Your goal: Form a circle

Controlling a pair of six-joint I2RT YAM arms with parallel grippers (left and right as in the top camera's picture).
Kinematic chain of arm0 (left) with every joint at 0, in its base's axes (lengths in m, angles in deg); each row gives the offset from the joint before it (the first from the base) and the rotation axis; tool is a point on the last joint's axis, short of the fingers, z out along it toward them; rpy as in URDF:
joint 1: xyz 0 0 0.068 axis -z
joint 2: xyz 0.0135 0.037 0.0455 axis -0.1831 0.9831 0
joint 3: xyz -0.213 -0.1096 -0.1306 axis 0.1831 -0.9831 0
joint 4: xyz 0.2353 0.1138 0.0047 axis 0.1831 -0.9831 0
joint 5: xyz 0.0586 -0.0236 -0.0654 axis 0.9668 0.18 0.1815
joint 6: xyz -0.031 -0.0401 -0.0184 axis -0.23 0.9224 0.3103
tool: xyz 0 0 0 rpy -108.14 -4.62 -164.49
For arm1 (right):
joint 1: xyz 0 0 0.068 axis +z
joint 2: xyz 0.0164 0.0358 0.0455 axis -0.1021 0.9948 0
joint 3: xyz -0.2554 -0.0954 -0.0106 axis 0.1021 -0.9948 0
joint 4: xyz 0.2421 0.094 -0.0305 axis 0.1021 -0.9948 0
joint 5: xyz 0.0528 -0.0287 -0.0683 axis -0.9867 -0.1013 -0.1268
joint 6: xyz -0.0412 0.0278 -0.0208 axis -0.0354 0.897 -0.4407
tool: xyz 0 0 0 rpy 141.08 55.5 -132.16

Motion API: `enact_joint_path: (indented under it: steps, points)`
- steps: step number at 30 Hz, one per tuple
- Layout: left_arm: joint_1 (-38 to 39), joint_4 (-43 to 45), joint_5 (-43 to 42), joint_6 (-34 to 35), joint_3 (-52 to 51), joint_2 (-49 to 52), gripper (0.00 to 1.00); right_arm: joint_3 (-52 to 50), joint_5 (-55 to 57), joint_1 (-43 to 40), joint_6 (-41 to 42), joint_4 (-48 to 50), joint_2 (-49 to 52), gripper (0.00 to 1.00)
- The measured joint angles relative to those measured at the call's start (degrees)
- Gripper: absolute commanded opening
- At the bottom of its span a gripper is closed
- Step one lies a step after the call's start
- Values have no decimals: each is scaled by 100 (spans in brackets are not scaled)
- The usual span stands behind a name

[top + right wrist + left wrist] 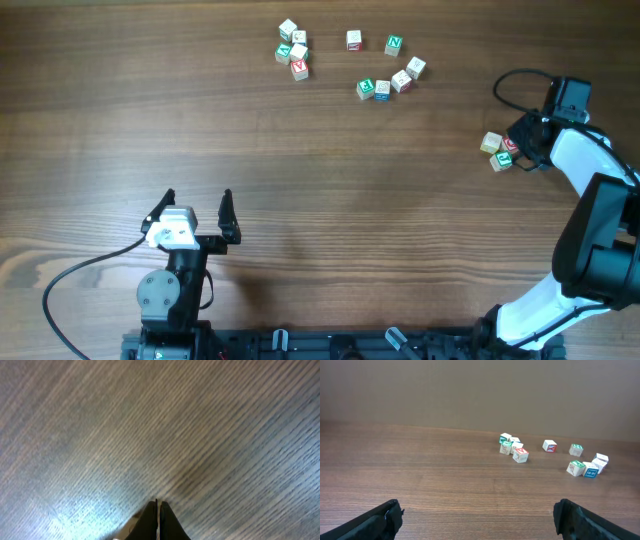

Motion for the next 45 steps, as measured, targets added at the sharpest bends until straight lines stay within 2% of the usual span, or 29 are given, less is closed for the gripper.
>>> enact_joint_path:
  steps: [10,16,21,45]
  points:
    - [0,0,0,0,0,0,100,74,94,0,-177,-184,-70,4]
    - [0,0,0,0,0,0,100,74,-205,238,-439,-254,-579,5]
    - [0,0,0,0,0,2,100,74,-269,597,-474,-286,-575,4]
    - [0,0,0,0,0,0,100,74,304,610,-297,-892,-356,4]
